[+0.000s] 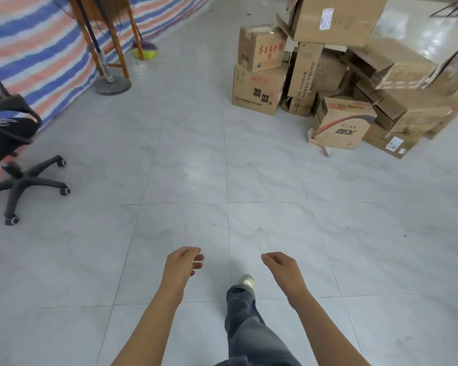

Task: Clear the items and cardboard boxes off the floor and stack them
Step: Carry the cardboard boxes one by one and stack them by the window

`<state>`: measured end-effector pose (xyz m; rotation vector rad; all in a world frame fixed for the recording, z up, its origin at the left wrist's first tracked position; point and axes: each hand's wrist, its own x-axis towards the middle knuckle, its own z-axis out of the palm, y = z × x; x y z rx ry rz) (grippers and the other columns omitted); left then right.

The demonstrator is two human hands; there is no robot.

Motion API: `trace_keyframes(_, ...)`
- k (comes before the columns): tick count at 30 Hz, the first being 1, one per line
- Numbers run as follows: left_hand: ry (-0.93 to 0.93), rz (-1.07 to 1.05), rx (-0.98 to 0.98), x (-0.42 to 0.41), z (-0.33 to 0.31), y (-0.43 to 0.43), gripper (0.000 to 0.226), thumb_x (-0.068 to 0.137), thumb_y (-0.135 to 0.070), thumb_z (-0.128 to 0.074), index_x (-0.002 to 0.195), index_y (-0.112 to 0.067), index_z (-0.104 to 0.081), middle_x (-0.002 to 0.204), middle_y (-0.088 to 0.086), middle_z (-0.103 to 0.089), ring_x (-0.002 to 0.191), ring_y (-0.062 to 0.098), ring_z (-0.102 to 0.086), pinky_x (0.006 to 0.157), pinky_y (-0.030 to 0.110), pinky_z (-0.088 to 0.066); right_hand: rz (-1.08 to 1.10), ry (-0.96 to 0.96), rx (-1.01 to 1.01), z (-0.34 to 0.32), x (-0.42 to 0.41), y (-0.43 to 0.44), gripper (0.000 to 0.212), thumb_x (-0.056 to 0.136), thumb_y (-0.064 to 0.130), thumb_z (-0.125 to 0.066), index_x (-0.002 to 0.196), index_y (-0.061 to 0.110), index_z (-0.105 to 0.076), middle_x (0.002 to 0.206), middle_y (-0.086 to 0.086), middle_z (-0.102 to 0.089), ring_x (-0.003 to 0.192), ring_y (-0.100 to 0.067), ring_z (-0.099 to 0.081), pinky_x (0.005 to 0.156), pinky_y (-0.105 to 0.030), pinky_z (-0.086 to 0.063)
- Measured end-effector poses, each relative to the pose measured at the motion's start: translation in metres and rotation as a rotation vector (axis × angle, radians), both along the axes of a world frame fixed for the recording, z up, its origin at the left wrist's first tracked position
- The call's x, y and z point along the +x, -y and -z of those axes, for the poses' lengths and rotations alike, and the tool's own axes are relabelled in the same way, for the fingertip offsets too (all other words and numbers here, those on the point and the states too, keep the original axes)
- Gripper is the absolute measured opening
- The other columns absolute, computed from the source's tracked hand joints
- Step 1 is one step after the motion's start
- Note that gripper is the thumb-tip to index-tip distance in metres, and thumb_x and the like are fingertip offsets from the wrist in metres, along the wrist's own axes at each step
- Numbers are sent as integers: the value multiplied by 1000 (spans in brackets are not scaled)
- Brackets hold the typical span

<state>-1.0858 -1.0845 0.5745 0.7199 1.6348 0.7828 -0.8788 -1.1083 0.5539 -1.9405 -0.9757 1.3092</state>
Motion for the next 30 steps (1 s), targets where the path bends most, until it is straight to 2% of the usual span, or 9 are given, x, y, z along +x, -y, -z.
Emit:
trace_keyframes(4, -32, -45, 38, 6, -5, -87, 13, 92, -11, -51, 88, -8, -62, 86, 7, -65, 76, 19, -60, 69, 25, -44, -20, -39, 66, -6, 12, -104, 14, 92, 27, -55, 96, 14, -59, 88, 8, -58, 84, -10, -52, 70, -22, -39)
trace_keyframes(6, -45, -44, 52, 14, -11, -125, 15, 92, -12, -50, 83, -11, -62, 86, 6, -66, 77, 18, -61, 70, 26, -45, 3, -71, 110, -15, 21, -156, 12, 92, 24, -56, 93, 13, -60, 85, 7, -58, 85, -13, -52, 73, -24, -39)
trace_keyframes(10, -41, -104, 84, 29, -17, -202, 14, 93, -12, -50, 89, -8, -63, 89, 7, -67, 81, 21, -62, 72, 29, -46, -4, -91, 174, -27, 38, -243, 9, 91, 24, -58, 94, 16, -61, 89, 8, -60, 87, -11, -54, 79, -23, -37)
trace_keyframes(14, -30, -68, 40, 48, -13, -252, 17, 93, -11, -50, 82, -12, -63, 87, 7, -67, 78, 19, -62, 73, 26, -47, 2, -106, 103, -16, 46, -292, 10, 90, 24, -58, 96, 16, -60, 92, 7, -59, 93, -12, -54, 82, -24, -37)
trace_keyframes(20, -24, -87, -17, 47, 3, -335, 15, 95, -11, -49, 88, -9, -62, 87, 7, -66, 81, 22, -62, 70, 26, -47, -44, -30, 25, 2, 45, -363, 13, 92, 29, -55, 97, 18, -59, 102, 2, -61, 98, -14, -55, 82, -23, -38)
trace_keyframes(25, 3, -46, -12, 42, 10, -441, 14, 94, -10, -50, 85, -9, -61, 85, 7, -65, 77, 21, -61, 68, 27, -46, -5, 7, 44, 4, 42, -449, 16, 93, 30, -53, 99, 17, -60, 102, 3, -61, 98, -14, -55, 82, -23, -37)
trace_keyframes(30, 50, 14, 69, 38, -12, -562, 15, 92, -10, -51, 82, -10, -62, 84, 7, -65, 75, 20, -60, 69, 27, -45, 81, 34, 28, -4, 38, -529, 13, 93, 29, -53, 96, 19, -60, 96, 5, -61, 95, -13, -55, 81, -23, -37)
